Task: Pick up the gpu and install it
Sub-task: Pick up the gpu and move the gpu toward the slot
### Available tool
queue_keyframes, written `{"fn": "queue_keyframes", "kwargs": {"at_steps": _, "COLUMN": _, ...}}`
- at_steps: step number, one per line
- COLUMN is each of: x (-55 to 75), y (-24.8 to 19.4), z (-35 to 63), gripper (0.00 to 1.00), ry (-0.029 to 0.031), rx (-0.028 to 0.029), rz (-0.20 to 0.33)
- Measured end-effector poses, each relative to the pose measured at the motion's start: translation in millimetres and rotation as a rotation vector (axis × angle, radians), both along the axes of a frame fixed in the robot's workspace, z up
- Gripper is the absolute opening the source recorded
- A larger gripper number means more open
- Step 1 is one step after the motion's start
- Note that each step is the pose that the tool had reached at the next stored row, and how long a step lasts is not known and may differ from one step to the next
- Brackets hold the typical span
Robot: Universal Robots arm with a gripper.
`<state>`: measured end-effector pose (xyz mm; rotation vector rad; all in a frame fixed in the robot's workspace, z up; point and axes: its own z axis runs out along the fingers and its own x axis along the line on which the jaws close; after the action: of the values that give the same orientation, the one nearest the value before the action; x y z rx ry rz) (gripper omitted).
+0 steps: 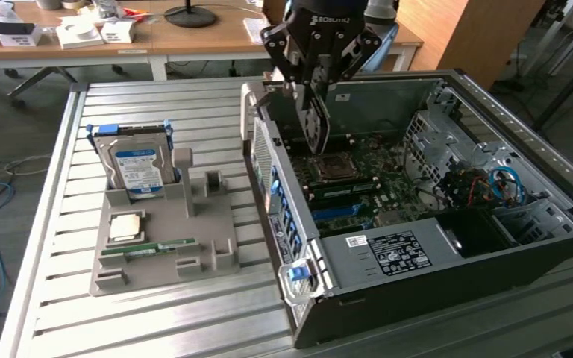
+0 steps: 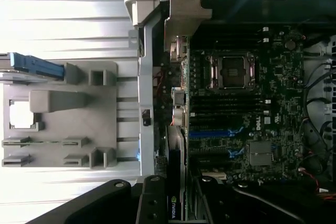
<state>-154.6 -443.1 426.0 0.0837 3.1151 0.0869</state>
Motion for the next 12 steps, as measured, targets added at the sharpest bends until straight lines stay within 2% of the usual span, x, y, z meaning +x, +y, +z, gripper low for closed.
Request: {"fn": "queue_keyframes", "kwargs": {"at_steps": 12, "x": 28.5, "y": 0.0, "z": 0.0, "gripper": 0.26, "ry": -0.0001, "rx": 0.0004, "rz": 0.0}}
